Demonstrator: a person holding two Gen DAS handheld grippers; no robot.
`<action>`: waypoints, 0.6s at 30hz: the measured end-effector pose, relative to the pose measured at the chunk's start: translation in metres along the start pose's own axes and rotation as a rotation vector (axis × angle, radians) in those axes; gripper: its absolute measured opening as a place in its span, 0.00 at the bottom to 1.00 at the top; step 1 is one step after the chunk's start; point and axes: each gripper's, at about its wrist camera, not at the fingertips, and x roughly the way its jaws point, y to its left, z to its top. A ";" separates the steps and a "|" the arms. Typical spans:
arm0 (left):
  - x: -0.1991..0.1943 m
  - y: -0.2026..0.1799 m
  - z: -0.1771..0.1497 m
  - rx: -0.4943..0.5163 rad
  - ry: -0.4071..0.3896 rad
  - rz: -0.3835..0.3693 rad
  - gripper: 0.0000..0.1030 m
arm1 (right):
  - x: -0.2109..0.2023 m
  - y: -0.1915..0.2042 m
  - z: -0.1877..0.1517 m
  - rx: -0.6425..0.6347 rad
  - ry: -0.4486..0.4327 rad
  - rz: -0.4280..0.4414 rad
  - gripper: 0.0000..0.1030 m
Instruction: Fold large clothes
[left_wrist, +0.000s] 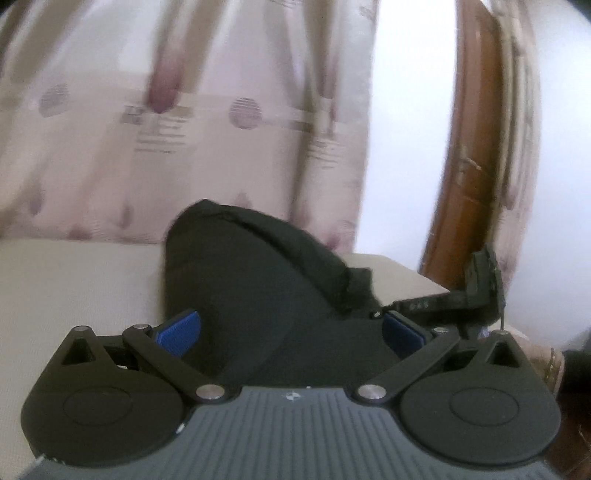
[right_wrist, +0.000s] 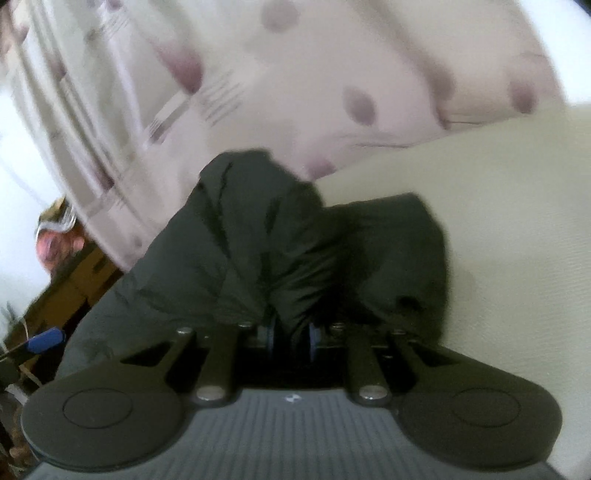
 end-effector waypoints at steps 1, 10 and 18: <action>0.007 -0.005 0.001 0.007 -0.003 -0.024 1.00 | -0.002 -0.002 -0.002 0.017 -0.006 -0.012 0.14; 0.058 -0.007 -0.017 -0.054 0.044 -0.119 1.00 | -0.006 -0.013 -0.013 0.064 0.023 -0.003 0.13; 0.077 -0.014 -0.028 -0.023 0.094 -0.120 1.00 | -0.063 0.055 0.038 -0.212 -0.167 -0.067 0.15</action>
